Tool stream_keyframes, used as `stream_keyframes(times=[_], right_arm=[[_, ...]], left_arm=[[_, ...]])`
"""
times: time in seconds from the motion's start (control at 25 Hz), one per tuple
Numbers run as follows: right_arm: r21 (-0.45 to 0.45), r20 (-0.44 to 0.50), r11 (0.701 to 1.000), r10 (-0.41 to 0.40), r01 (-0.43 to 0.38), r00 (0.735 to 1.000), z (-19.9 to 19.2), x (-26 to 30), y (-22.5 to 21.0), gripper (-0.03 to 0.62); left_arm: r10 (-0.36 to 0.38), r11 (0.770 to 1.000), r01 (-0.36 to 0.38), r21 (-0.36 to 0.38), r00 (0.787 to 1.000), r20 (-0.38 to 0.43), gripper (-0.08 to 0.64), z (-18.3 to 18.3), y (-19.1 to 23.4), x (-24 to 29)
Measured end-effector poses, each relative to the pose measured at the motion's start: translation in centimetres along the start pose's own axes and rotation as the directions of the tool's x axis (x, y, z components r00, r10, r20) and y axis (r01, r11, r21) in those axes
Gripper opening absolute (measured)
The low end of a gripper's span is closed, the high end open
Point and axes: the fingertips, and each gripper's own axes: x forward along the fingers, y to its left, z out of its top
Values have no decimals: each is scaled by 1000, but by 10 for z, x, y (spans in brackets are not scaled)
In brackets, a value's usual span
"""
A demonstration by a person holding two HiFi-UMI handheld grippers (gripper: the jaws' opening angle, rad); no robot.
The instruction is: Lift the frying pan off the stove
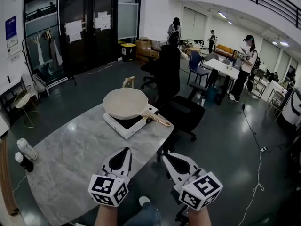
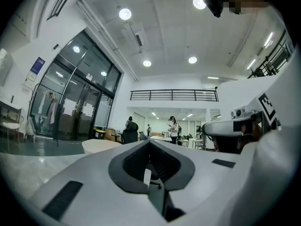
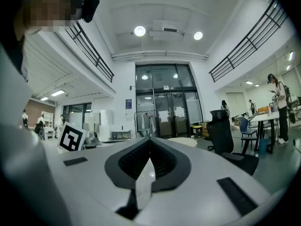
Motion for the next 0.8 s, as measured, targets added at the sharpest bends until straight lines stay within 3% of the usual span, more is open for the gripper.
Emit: stream_keyframes(times=[0.48, 0.8], right_arm=[[-11, -61, 1000, 16, -16, 998, 4, 79, -102, 25], [5, -120, 998, 66, -66, 991, -8, 135, -162, 25]], left_arm=[[-50, 995, 51, 80, 999, -18, 12, -11, 18, 110], [-28, 1000, 26, -16, 994, -108, 12, -43, 49, 160]])
